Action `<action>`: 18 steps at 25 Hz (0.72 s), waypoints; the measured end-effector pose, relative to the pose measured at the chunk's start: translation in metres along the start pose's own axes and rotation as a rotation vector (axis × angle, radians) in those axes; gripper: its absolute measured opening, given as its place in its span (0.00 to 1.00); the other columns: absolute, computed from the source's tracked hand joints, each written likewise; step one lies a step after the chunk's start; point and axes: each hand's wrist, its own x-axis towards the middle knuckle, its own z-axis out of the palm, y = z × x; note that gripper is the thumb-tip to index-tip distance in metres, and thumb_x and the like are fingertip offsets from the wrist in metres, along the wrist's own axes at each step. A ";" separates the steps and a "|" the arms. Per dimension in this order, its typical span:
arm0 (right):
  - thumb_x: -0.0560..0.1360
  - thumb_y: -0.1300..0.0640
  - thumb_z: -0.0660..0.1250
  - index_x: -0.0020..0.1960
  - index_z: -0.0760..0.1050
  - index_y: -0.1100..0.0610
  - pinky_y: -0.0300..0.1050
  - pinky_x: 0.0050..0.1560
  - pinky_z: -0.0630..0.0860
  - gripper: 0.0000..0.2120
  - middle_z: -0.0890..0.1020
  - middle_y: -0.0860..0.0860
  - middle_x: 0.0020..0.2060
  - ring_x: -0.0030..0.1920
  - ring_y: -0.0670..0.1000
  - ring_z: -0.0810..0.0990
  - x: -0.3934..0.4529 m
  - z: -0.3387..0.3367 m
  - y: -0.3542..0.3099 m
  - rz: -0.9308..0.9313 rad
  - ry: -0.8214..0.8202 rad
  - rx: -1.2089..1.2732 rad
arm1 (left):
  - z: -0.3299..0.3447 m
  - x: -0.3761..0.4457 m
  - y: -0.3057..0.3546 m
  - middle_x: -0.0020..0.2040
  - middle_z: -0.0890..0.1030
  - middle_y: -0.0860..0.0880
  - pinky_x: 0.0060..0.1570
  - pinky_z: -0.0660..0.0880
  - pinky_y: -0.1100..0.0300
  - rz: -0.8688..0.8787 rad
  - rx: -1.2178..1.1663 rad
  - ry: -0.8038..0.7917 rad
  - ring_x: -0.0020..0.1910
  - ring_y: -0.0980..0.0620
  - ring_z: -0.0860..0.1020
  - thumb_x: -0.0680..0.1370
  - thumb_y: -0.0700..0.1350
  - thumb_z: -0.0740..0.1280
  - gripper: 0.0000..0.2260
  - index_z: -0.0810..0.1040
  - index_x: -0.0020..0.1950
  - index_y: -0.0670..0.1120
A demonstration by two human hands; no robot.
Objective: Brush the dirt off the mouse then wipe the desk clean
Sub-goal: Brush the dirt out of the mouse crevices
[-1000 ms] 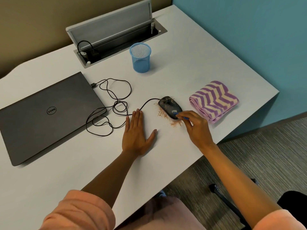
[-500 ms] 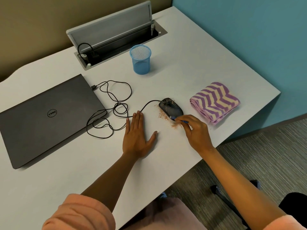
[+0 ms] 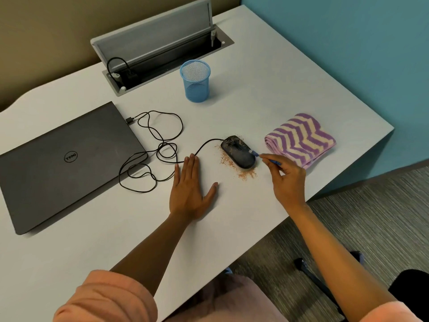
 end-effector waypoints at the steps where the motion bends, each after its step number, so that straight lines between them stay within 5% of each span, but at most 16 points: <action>1: 0.79 0.59 0.67 0.58 0.82 0.58 0.33 0.51 0.78 0.10 0.85 0.48 0.52 0.53 0.43 0.82 0.002 -0.001 0.002 0.005 0.002 -0.016 | 0.000 0.000 0.000 0.84 0.47 0.46 0.80 0.39 0.50 0.000 0.002 0.001 0.82 0.52 0.41 0.82 0.67 0.52 0.40 0.46 0.84 0.43; 12: 0.79 0.56 0.66 0.58 0.81 0.54 0.30 0.50 0.77 0.10 0.82 0.39 0.51 0.52 0.36 0.80 0.004 -0.002 0.007 0.051 0.016 0.025 | -0.002 -0.001 0.002 0.84 0.47 0.46 0.80 0.39 0.50 -0.005 -0.001 -0.003 0.82 0.52 0.42 0.82 0.66 0.53 0.40 0.45 0.84 0.43; 15: 0.79 0.59 0.66 0.57 0.81 0.53 0.38 0.50 0.81 0.09 0.84 0.44 0.50 0.51 0.42 0.82 -0.011 -0.004 0.015 0.070 -0.004 0.025 | -0.002 -0.001 0.002 0.84 0.48 0.46 0.80 0.39 0.50 -0.005 -0.017 0.008 0.82 0.52 0.42 0.82 0.66 0.54 0.40 0.46 0.84 0.43; 18: 0.79 0.60 0.67 0.58 0.80 0.51 0.33 0.48 0.78 0.09 0.84 0.46 0.49 0.49 0.43 0.82 -0.013 -0.007 0.015 0.034 0.039 0.010 | -0.002 0.000 0.002 0.84 0.48 0.47 0.80 0.38 0.50 -0.006 -0.015 0.008 0.82 0.52 0.42 0.82 0.66 0.54 0.40 0.46 0.84 0.43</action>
